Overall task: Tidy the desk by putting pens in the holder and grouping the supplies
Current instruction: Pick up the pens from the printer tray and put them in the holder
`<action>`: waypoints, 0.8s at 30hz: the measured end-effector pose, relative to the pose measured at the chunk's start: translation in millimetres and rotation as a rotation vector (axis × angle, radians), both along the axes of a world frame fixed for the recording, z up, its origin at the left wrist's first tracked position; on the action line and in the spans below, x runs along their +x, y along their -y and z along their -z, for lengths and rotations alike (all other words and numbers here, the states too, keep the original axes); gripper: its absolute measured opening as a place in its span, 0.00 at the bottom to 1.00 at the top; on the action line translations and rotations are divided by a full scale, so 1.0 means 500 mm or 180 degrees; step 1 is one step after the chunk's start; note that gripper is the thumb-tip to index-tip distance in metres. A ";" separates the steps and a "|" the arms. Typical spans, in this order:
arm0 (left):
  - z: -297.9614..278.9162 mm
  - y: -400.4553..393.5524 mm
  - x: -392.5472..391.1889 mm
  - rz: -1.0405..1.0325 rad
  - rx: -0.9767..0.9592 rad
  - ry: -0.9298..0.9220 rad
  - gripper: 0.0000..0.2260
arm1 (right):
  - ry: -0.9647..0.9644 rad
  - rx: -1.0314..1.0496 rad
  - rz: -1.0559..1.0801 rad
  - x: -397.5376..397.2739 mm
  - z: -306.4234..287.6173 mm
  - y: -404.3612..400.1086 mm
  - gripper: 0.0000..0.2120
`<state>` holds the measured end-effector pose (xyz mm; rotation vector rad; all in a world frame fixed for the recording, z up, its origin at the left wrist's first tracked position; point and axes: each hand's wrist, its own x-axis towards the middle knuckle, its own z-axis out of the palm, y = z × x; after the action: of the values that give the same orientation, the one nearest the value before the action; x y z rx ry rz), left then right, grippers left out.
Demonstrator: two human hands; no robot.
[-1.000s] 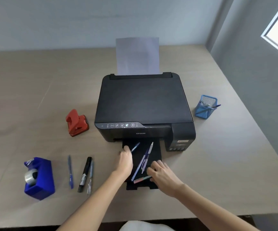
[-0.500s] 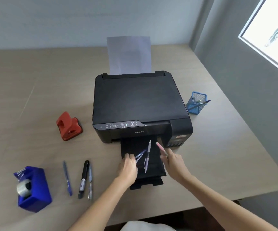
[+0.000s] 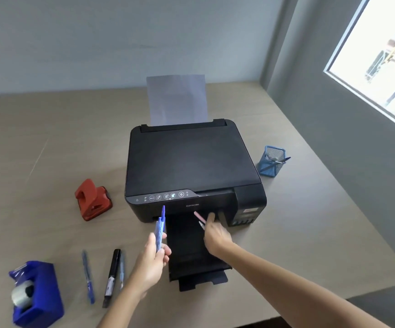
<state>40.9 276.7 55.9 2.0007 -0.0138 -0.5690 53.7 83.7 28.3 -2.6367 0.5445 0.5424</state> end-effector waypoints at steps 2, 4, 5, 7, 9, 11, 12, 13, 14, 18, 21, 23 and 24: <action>-0.033 0.015 0.010 -0.0098 -0.0286 -0.0066 0.14 | -0.0101 0.0128 -0.0207 -0.015 -0.017 0.020 0.19; -0.071 0.042 0.023 -0.0157 -0.0590 -0.0056 0.10 | -0.0145 0.0374 -0.0452 -0.038 -0.034 0.048 0.12; -0.091 0.062 0.030 -0.0151 -0.0712 -0.0009 0.09 | -0.0092 0.0558 -0.0554 -0.051 -0.045 0.066 0.10; -0.130 0.111 0.048 -0.0112 -0.0894 0.0103 0.09 | 0.0068 0.0894 -0.0826 -0.075 -0.080 0.114 0.09; -0.166 0.170 0.069 -0.0018 -0.1012 0.0184 0.08 | 0.0279 0.1126 -0.0924 -0.095 -0.133 0.173 0.12; -0.200 0.232 0.090 0.0079 -0.1138 0.0194 0.09 | 0.0631 0.1381 -0.0679 -0.100 -0.185 0.233 0.12; -0.216 0.270 0.100 0.0153 -0.1169 0.0181 0.09 | 0.0892 0.1449 -0.0493 -0.095 -0.202 0.273 0.12; -0.231 0.311 0.110 0.0234 -0.1167 0.0180 0.10 | 0.1166 0.1494 -0.0273 -0.086 -0.217 0.313 0.12; -0.241 0.354 0.123 0.0308 -0.1155 0.0200 0.10 | 0.1437 0.1554 -0.0045 -0.073 -0.225 0.357 0.12; -0.246 0.531 0.196 0.0350 -0.1301 0.0276 0.11 | 0.2000 0.1719 0.0880 -0.007 -0.250 0.520 0.13; -0.225 0.641 0.257 0.0239 -0.1353 0.0230 0.11 | 0.2259 0.1857 0.1440 0.050 -0.249 0.616 0.12; -0.200 0.708 0.303 0.0084 -0.1339 0.0198 0.10 | 0.2437 0.1918 0.1650 0.098 -0.237 0.663 0.09; -0.184 0.735 0.324 0.0007 -0.1287 0.0248 0.10 | 0.2505 0.1898 0.1702 0.121 -0.228 0.678 0.08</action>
<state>202.9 -90.9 148.1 1.6269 -0.1659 -0.4483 114.0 -255.1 142.5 -1.8062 0.6502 -0.4305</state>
